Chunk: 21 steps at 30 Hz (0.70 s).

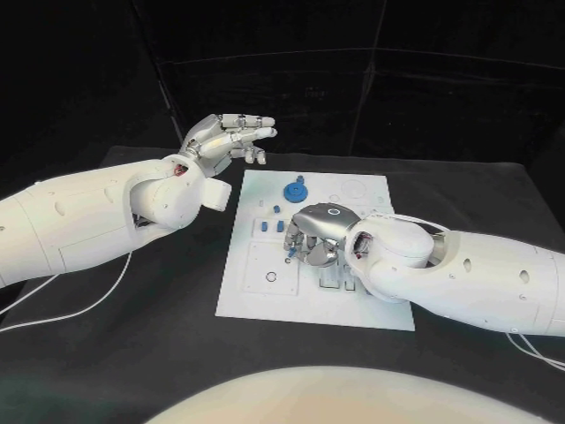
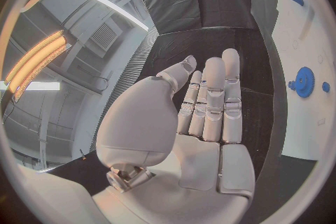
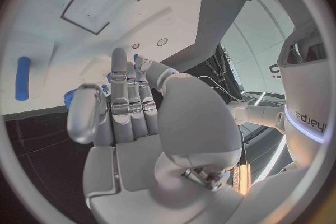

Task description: Assemble the parts on the task board

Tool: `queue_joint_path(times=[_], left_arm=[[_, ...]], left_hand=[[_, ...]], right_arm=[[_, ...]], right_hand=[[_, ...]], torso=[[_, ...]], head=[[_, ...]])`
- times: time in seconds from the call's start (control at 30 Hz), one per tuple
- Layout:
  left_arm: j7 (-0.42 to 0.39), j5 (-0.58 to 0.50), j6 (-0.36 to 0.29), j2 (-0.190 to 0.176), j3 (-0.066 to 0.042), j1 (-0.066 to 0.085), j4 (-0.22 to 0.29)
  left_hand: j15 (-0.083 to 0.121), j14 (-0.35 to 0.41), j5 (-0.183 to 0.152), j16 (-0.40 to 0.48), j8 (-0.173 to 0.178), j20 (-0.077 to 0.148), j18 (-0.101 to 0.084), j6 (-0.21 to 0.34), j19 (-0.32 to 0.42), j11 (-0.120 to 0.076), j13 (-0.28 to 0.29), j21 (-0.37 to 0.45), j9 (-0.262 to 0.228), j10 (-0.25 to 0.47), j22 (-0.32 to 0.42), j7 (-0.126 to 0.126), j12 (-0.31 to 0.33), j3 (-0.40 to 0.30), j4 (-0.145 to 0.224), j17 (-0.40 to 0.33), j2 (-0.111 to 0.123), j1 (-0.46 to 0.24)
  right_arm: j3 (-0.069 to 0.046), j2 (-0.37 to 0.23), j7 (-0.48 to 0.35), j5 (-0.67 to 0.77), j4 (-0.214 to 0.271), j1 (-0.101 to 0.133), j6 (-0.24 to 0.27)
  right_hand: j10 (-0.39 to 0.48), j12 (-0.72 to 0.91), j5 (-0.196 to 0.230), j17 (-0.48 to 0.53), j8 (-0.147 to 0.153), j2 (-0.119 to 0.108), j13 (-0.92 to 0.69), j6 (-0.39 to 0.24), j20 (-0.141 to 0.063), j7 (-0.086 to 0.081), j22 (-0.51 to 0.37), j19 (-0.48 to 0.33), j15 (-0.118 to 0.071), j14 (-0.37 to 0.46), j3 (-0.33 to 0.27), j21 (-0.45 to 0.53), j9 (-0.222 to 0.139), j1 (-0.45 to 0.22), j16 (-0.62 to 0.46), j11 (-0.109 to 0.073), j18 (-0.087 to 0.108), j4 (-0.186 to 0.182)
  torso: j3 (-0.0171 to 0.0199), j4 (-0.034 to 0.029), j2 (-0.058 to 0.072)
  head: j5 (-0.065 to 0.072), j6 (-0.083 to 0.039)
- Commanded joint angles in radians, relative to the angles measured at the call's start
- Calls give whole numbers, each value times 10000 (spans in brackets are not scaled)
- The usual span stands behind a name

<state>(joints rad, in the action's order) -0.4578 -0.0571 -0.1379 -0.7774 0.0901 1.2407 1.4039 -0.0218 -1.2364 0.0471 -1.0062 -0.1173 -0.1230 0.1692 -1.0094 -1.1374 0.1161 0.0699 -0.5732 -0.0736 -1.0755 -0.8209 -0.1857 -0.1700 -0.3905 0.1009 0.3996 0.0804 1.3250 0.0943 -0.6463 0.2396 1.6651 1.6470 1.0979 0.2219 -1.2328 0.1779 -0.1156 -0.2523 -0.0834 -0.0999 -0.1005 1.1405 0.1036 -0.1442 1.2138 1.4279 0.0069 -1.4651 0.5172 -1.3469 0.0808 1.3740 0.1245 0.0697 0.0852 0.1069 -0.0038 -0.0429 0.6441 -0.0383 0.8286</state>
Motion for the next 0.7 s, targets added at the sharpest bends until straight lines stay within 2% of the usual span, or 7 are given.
queue_joint_path(times=[0.03, 0.23, 0.7], left_arm=[[-134, -33, 53, 23, -10, 17, -2], [-133, -33, 67, 46, -10, 16, -12], [-136, -33, 66, 53, -10, 16, -12]], left_hand=[[-48, 25, 35, 31, -17, -24, 120, 80, 26, 9, -10, 39, 15, 77, 11, 1, -68, 70, -5, -12, 35, 33], [-48, 25, 35, 31, -17, -24, 120, 80, 26, 9, -10, 39, 15, 77, 11, 1, -68, 70, -5, -12, 35, 33], [-48, 25, 35, 31, -17, -24, 120, 80, 26, 9, -10, 39, 15, 77, 11, 1, -68, 70, -5, -12, 35, 33]], right_arm=[[-2, 50, -129, 149, -44, -10, -142], [-1, 184, -124, 192, -181, -68, -207], [-1, 291, -122, 265, -314, -119, -345]], right_hand=[[-70, 0, 62, -15, -3, -2, -11, 73, -28, -26, -10, 55, -77, -28, 18, -48, 8, -46, -55, 21, -88, -36], [-65, -4, 64, -17, 3, 3, -12, 69, -29, -29, -24, 47, -76, -30, 18, -39, 6, -49, -56, 25, -85, -39], [-60, -9, 67, -20, 9, 9, -14, 65, -30, -32, -33, 40, -74, -32, 17, -35, 4, -52, -57, 27, -83, -43]], torso=[[-4, 5, -3], [-2, 11, -6], [-10, 5, -7]], head=[[-33, 36], [-86, 69], [-111, 118]])
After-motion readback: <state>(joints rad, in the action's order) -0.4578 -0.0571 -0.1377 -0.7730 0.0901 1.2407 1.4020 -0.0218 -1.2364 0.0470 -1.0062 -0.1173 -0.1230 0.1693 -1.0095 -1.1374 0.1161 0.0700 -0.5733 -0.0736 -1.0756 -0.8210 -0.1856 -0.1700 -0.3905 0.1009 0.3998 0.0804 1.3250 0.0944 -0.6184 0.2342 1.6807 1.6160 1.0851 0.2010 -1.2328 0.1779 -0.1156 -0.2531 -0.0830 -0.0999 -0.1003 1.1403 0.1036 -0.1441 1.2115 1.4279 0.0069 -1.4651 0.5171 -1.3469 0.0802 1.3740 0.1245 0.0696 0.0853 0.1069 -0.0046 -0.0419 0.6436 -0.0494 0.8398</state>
